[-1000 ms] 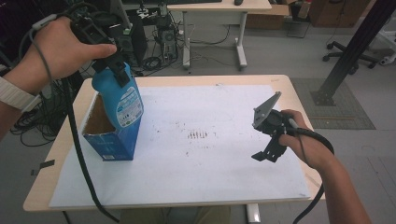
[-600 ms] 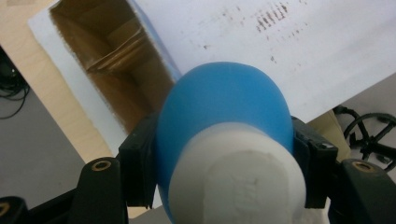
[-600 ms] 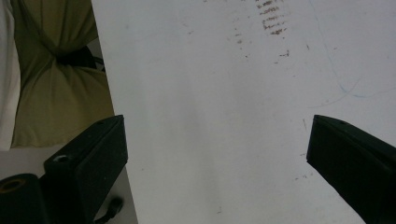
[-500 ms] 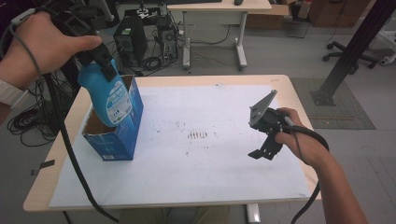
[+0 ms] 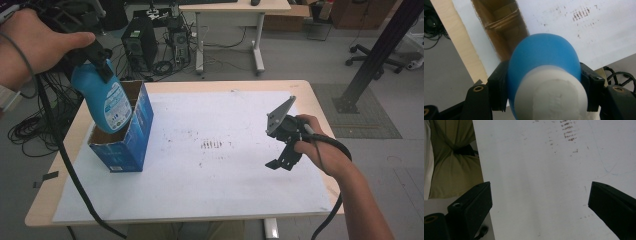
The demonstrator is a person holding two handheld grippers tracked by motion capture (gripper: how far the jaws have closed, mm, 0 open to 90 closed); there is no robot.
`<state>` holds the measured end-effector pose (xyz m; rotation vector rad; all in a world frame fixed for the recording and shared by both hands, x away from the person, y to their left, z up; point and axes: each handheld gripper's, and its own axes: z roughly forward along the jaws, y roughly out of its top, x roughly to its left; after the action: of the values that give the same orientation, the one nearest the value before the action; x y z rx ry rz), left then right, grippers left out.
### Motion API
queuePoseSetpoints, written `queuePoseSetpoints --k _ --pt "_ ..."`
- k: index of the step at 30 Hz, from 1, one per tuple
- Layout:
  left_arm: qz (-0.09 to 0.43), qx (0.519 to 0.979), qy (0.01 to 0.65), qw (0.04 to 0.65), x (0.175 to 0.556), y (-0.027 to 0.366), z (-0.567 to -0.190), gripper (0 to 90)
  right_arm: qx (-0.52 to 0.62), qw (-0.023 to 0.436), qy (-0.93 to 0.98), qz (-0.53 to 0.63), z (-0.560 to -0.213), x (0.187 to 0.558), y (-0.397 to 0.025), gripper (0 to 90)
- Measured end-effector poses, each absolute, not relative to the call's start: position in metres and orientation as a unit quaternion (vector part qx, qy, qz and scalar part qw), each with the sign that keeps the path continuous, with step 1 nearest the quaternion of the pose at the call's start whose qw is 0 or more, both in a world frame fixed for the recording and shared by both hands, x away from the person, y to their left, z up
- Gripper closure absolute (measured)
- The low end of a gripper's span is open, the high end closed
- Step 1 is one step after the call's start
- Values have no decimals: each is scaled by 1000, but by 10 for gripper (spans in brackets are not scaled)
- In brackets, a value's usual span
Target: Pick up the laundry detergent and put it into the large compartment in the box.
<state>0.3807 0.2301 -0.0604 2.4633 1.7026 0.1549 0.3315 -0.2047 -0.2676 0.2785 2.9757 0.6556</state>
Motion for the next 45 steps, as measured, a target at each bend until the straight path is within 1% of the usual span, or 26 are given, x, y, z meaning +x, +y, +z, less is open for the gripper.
queuePoseSetpoints --k 17,27,33,38,42,45 --pt "56 793 603 74 392 247 -65 375 90 37 972 215 -269 333 -203 55" --pt "62 775 625 71 399 259 -74 376 91 34 972 215 -270 334 -202 55" --pt "56 765 637 76 402 267 -79 375 93 35 972 215 -270 335 -202 55" --pt "64 752 652 77 404 270 -82 376 92 34 972 215 -271 336 -201 55" --pt "58 743 662 81 405 273 -85 376 92 34 972 215 -271 336 -200 55" --pt "43 734 671 92 407 277 -89 376 91 33 972 215 -271 336 -200 55"
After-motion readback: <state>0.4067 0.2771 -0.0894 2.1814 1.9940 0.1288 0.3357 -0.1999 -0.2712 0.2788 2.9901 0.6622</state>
